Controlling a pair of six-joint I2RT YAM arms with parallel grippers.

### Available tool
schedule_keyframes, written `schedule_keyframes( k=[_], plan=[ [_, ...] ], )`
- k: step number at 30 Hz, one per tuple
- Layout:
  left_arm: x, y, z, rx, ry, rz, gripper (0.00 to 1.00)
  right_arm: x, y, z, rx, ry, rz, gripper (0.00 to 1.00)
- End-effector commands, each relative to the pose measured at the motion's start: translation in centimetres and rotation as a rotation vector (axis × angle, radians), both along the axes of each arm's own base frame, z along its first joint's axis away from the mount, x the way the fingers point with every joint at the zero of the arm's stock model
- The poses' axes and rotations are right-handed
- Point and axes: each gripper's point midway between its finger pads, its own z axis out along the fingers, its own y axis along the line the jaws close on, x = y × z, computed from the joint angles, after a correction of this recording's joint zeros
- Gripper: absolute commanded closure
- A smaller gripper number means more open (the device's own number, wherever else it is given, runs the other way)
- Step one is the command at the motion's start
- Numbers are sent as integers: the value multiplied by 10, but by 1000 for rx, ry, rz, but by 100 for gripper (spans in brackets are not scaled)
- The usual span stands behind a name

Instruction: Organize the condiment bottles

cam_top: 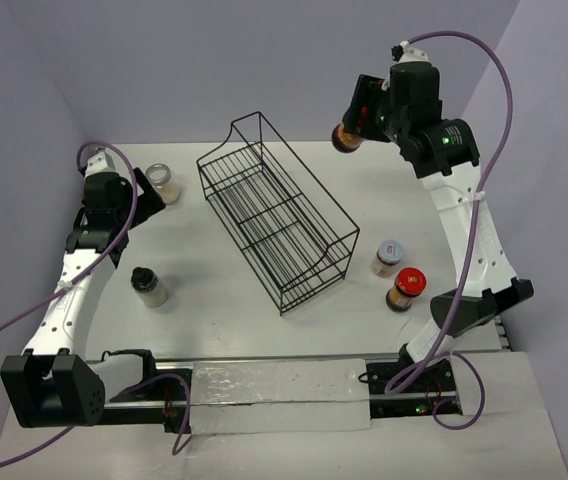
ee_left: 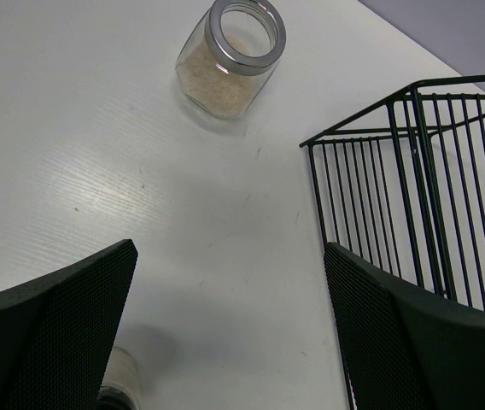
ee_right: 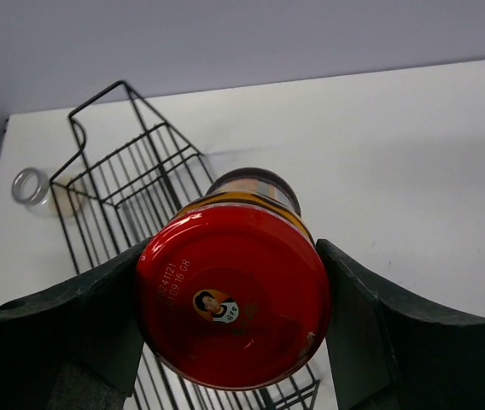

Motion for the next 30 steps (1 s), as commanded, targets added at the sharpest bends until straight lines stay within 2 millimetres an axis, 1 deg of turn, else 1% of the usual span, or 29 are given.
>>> schedule_keyframes(
  k=[1, 2, 4, 9, 14, 20, 23, 25, 27, 28, 30],
  plan=[
    [1, -4, 10, -14, -29, -11, 1, -12, 31, 51, 66, -157, 96, 85],
    [1, -4, 11, -14, -30, -11, 1, -12, 41, 49, 62, -154, 115, 85],
    [1, -4, 11, -12, -30, -7, 0, -12, 51, 47, 58, -149, 134, 85],
    [1, -4, 11, -13, -31, -7, 0, -8, 81, 33, 31, -113, 187, 85],
    [2, -4, 9, -15, -26, -5, 1, -9, 97, 24, 14, -98, 220, 85],
    [2, -3, 8, -11, -25, -6, 1, -9, 111, 10, -10, -71, 251, 85],
    [2, -3, 7, -11, -20, -6, 1, -4, 117, -3, -33, -45, 251, 85],
    [2, -3, 6, -11, -19, -6, 0, -3, 119, -8, -41, -34, 254, 85],
    [2, -3, 8, -12, -23, -5, 0, 2, 123, -19, -56, -12, 257, 85],
    [2, -3, 8, -12, -23, -5, 0, 2, 123, -20, -58, -10, 257, 85],
    [1, -3, 7, -10, -21, -5, 1, 8, 126, -32, -74, 14, 257, 85]
  ],
)
